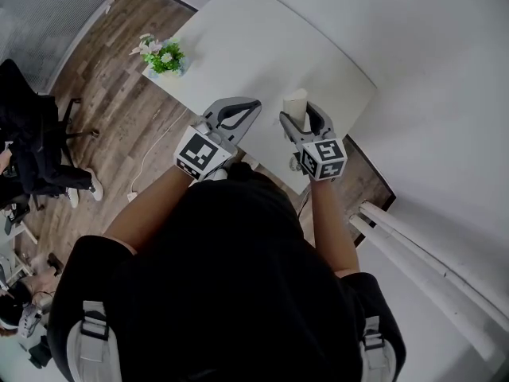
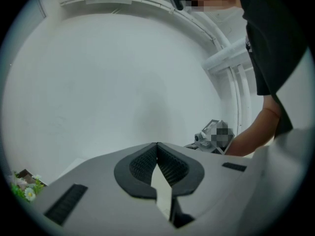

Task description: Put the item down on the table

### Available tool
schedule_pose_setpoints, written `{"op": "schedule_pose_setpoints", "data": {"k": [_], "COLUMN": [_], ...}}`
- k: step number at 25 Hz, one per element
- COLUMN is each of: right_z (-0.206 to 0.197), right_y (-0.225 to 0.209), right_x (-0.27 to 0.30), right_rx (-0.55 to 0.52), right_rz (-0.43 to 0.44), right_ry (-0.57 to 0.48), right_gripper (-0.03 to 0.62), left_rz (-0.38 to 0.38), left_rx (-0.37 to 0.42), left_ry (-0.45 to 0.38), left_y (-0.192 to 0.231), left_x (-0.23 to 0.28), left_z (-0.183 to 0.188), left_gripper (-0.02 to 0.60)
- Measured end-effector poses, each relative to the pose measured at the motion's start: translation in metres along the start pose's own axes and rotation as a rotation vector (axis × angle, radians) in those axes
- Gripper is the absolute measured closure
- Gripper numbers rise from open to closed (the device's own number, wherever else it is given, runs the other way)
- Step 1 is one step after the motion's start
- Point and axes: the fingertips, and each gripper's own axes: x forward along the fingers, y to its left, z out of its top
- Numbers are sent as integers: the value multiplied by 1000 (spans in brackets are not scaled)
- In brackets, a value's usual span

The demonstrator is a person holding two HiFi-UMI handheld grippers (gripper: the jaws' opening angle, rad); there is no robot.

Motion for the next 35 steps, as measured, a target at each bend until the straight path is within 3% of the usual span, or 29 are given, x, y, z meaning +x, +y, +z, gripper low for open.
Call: {"op": "schedule_pose_setpoints", "data": {"k": [17,27,35], "right_z": [-88,-147,-167], "right_y": [-65,-79,-76], "right_x": [75,111,135], "right_rx": [19,15,-4], "right_rz": [35,76,81], "right_ry": [261,387,422], "right_gripper": [301,301,301], "left_rz": [54,77,80], "left_rx": [-83,-97,-93], "left_ry": [91,139,198], "left_y": [33,41,36], "left_x": [69,91,96], "left_z": [-64,-87,-105], "left_gripper": [588,588,588]}}
